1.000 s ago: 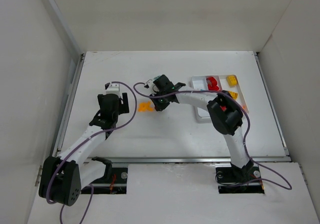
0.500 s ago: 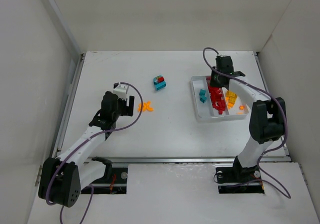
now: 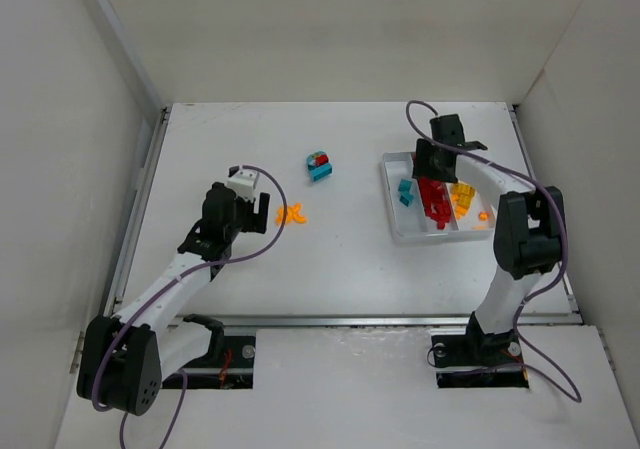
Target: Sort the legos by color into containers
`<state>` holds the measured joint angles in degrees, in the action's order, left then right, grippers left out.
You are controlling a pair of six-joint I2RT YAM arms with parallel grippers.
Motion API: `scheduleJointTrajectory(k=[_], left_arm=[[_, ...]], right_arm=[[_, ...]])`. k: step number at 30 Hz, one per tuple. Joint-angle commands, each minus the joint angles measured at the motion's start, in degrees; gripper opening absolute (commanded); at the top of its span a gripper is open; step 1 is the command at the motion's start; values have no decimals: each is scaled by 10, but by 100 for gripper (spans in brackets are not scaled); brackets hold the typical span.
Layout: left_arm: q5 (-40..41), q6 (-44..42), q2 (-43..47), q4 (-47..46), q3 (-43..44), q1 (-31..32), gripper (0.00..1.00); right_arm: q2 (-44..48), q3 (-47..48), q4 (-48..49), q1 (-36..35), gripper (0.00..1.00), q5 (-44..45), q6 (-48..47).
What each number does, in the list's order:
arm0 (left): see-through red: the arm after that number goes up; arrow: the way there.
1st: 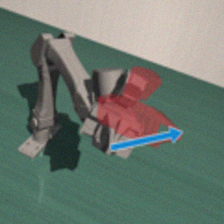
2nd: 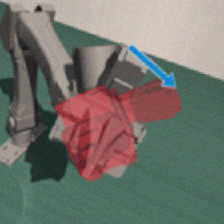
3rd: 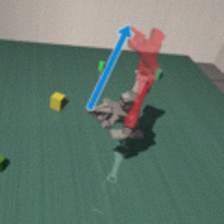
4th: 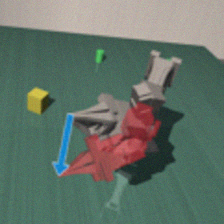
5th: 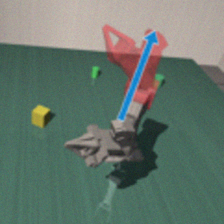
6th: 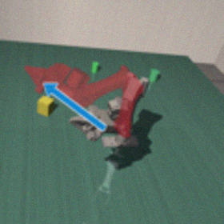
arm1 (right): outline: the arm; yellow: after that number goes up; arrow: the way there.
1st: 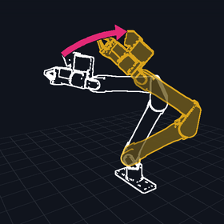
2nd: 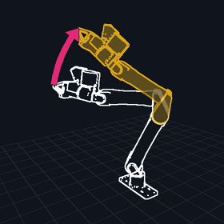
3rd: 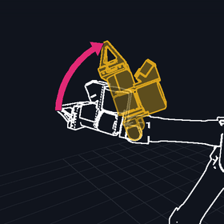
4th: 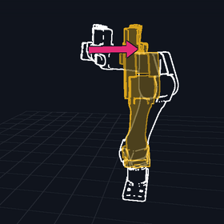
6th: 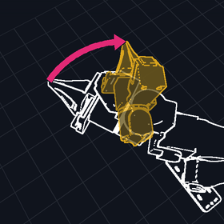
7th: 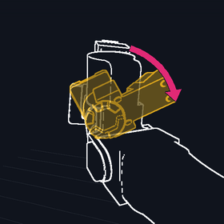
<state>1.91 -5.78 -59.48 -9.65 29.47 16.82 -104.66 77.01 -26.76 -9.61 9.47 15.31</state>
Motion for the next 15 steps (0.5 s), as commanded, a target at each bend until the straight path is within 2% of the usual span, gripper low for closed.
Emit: scheduleJointTrajectory(k=[1, 3, 4, 5, 6, 7, 10, 12, 13, 15], left_arm=[[-10, -15, 14, -22, -9, 1, 75], [-30, -35, 14, -27, -9, 1, 75], [-43, -50, 14, -27, -9, 1, 75], [-74, -92, 14, -34, -15, 1, 75], [-87, -92, 14, -34, -15, 1, 73], [-87, -124, 14, -39, -15, 1, 72], [-73, -132, 9, -50, -9, 1, 57], [-52, -123, 9, -58, -9, 1, 46], [-24, -115, 9, -66, -9, 1, 34], [4, -89, 14, -66, -16, 1, 26]], right_arm=[[38, 26, 9, -30, 72, 16, -29], [50, 26, 17, -65, 75, 35, -65], [50, 26, 28, -108, 76, 44, -79], [58, 31, 34, -131, 76, 44, -113], [58, 31, 41, -155, 76, 25, -133], [53, 38, 48, -201, 76, -36, -156], [-3, 78, 36, -265, 76, -122, -240], [-67, 132, 5, -299, 74, -168, -250], [-87, 152, -4, -306, 72, -176, -250], [-130, 187, -9, -321, 71, -192, -242]])
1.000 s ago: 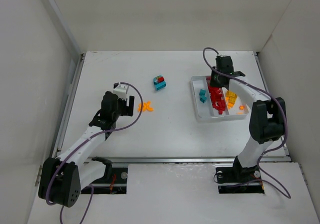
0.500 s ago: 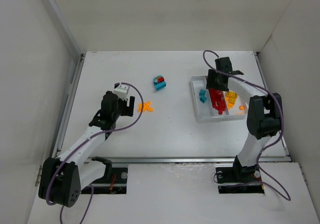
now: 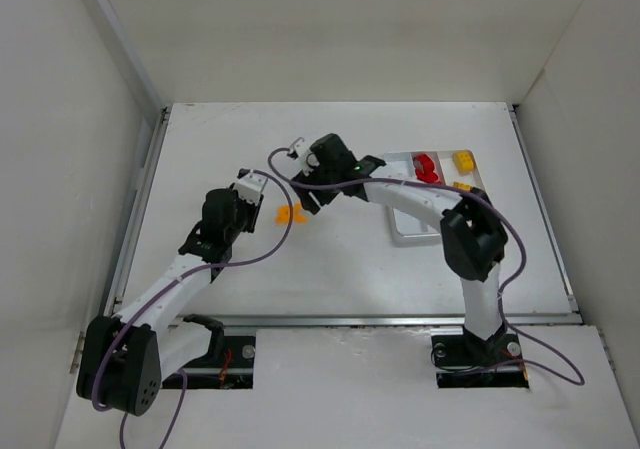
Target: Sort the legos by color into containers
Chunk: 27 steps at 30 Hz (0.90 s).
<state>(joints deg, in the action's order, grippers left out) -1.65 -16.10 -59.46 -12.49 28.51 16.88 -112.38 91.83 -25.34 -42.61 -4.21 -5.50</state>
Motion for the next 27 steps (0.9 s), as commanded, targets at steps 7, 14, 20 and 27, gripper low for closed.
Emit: scheduleJointTrajectory(k=[7, 14, 20, 27], left_arm=[[77, 45, 25, -18, -18, 1, 33], [77, 56, 30, -13, -23, 1, 59], [77, 56, 30, -13, -23, 1, 69], [77, 56, 30, -13, -28, 1, 77]], right_arm=[[-125, 98, -2, -27, 71, -48, -25], [-152, 106, -8, -46, 71, -48, -36], [-166, 106, -2, -73, 66, -25, -36], [-167, 101, 5, -73, 23, -10, -30]])
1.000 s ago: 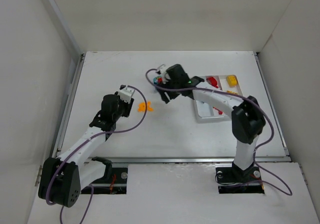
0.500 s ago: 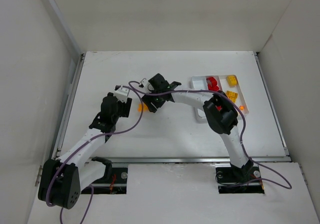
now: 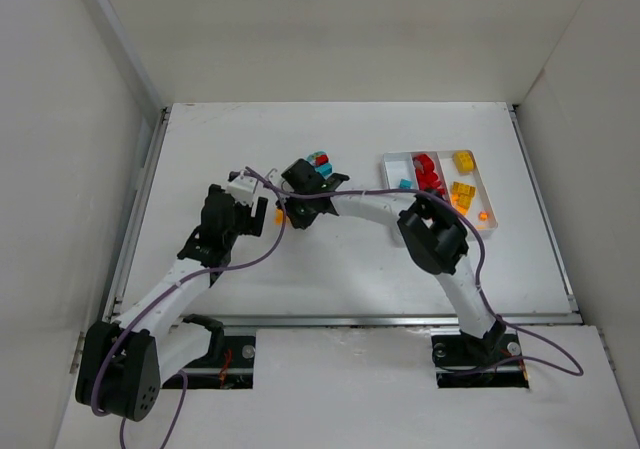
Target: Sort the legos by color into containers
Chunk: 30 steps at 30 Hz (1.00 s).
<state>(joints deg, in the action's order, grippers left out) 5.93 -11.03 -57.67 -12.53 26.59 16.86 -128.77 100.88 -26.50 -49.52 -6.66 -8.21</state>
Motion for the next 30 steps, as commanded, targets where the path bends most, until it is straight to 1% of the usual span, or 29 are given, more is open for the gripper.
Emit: scheduleJointTrajectory(k=[1, 2, 5, 6, 8, 9, 10, 11, 12, 13, 14, 15, 17, 18, 20, 21, 25, 29, 30], left_arm=[[1, 5, 12, -13, -9, 1, 79], [-10, -2, 12, -13, -9, 1, 80], [-39, -21, 12, -13, -9, 1, 86], [-75, -35, 12, -13, -9, 1, 87], [-121, -100, 12, -7, -9, 1, 89], [-161, -147, 12, 0, -3, 7, 89], [-175, -147, 12, 1, -3, 7, 90], [-188, -185, 7, 6, 2, 7, 90], [-196, -201, -1, 6, 2, 7, 90], [-215, -217, -7, 6, 8, 7, 90], [-223, -233, -19, 6, 17, 7, 90], [-229, -257, -27, 6, 22, 7, 90], [-245, -275, -43, 6, 39, 7, 90], [-245, -283, -59, 6, 46, 7, 90], [-250, -289, -74, 6, 57, 7, 90], [-250, -289, -79, 6, 63, 7, 90], [-256, -289, -91, 0, 69, 7, 90], [-267, -289, -96, -12, 64, 13, 91], [-267, -289, -97, -12, 64, 13, 91]], right_arm=[[-3, 11, 22, -4, 14, 15, -3], [4, 11, 22, -4, 0, 23, 2], [23, -2, 28, 9, 0, 29, 22], [31, -2, 33, 17, 0, 29, 42], [67, -28, 42, 56, 0, 0, 68], [83, -40, 56, 91, 0, -29, 98], [102, -56, 56, 91, 0, -29, 113], [121, -73, 78, 130, 0, -54, 128], [166, -113, 89, 150, 0, -63, 163], [188, -133, 101, 173, 0, -70, 180], [211, -155, 121, 220, 0, -82, 197], [251, -194, 130, 245, 0, -90, 211], [282, -219, 130, 292, 0, -95, 236], [294, -227, 114, 335, 0, -86, 236], [318, -240, 87, 375, 0, -46, 241], [318, -248, 60, 417, 0, -8, 241], [300, -248, 8, 500, 0, 43, 246], [288, -261, 14, 536, 3, 69, 246], [283, -261, 14, 536, 6, 77, 246]])
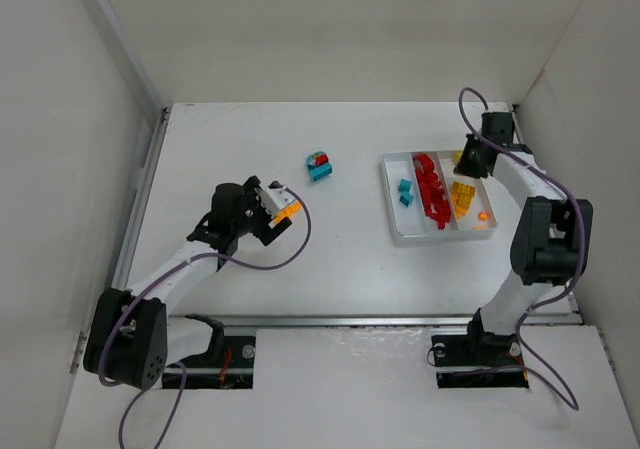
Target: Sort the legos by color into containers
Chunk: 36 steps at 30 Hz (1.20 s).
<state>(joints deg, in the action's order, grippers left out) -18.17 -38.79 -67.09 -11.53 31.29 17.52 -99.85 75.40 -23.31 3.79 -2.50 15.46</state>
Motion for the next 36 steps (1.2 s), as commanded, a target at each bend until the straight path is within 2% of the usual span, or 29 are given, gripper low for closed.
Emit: scheduleJointTrajectory(k=[1, 5, 6, 7, 8, 12, 15, 18, 19, 20, 21, 22, 23, 24, 26, 30, 36], left_arm=[[-26, -11, -2, -22, 17, 7, 91], [-32, -11, -2, -22, 17, 7, 91], [-32, -11, -2, -22, 17, 7, 91], [-32, -11, -2, -22, 17, 7, 91], [-32, -11, -2, -22, 17, 7, 91], [-32, 2, 3, -22, 11, 7, 93], [-32, 14, 3, -22, 11, 7, 93], [-19, 29, 3, -22, 11, 7, 93], [-12, 52, 3, -27, 6, 7, 93], [-1, 68, 3, -41, 6, 7, 93], [27, 86, 3, -50, 6, 7, 93], [43, 106, 3, -57, -1, 7, 93], [59, 143, 3, -65, -6, 7, 93], [74, 159, 8, -70, -6, 7, 94], [106, 180, 13, -70, -11, 7, 94], [119, 191, 36, -64, -17, 7, 94], [130, 191, 49, -64, -36, 7, 94]], right_arm=[[-6, -6, -18, 3, 8, 46, 10], [-18, -6, -18, 9, 35, 57, 10], [-18, -1, -18, 9, 43, 57, 10], [-18, -1, -18, 9, 58, 57, 10], [-18, -1, -18, 9, 63, 57, 10], [-8, 5, -24, 9, 69, 57, -3], [8, -1, -24, 0, 69, 57, -18], [25, 14, -29, -50, 70, 69, -60], [25, 19, -29, -96, 70, 75, -74], [25, 38, -24, -122, 72, 75, -88], [12, 52, -24, -147, 82, 59, -118], [-1, 69, -24, -170, 84, 25, -133], [-16, 90, -30, -211, 89, 2, -141], [-54, 135, -38, -228, 100, -18, -148], [-96, 187, -52, -275, 100, -36, -148], [-207, 375, -87, -333, 100, -36, -124], [-351, 534, -119, -371, 100, 40, -113]])
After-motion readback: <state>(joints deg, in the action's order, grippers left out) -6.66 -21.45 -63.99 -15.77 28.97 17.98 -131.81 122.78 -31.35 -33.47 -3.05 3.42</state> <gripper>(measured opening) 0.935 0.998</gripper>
